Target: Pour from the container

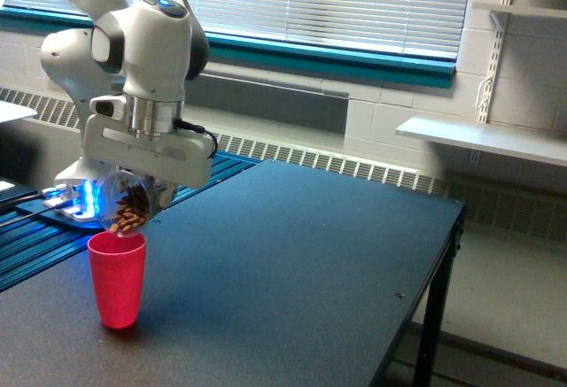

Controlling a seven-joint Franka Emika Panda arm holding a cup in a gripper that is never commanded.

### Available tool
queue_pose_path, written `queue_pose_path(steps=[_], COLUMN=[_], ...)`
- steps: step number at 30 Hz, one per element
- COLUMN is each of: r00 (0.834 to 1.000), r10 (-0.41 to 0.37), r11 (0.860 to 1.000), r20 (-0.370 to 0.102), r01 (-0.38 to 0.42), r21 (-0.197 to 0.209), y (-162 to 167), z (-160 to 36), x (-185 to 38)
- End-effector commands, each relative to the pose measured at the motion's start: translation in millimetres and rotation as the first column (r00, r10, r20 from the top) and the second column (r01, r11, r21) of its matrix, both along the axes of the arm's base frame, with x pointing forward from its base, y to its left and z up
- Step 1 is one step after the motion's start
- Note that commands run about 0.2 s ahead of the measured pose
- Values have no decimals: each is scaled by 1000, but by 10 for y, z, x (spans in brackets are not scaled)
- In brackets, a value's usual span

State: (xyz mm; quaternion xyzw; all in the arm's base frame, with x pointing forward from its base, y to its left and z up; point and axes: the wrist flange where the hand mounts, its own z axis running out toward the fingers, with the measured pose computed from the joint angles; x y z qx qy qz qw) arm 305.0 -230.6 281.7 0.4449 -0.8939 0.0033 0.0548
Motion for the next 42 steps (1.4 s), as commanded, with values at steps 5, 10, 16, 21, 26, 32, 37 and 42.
queue_pose_path(steps=[5, 10, 16, 21, 26, 32, 37, 42], r00=[1000, 1000, 999, 999, 999, 998, 998, 997], r10=[-24, -30, -35, -45, -43, -40, -39, -36], r11=[1000, 999, 999, 998, 998, 998, 998, 997], r20=[2, -3, -12, -26, -25, -41, -52, -63], r01=[24, 30, 35, 46, 44, 42, 42, 40], r21=[8, 13, 31, 36, 42, 45, 57, 59], y=[-17, -24, -28, -47, -61, -42, -48, -34], z=[14, 24, 36, 68, 124, 140, 149, 128], x=[40, 41, 45, 39, 47, 26, 24, 19])
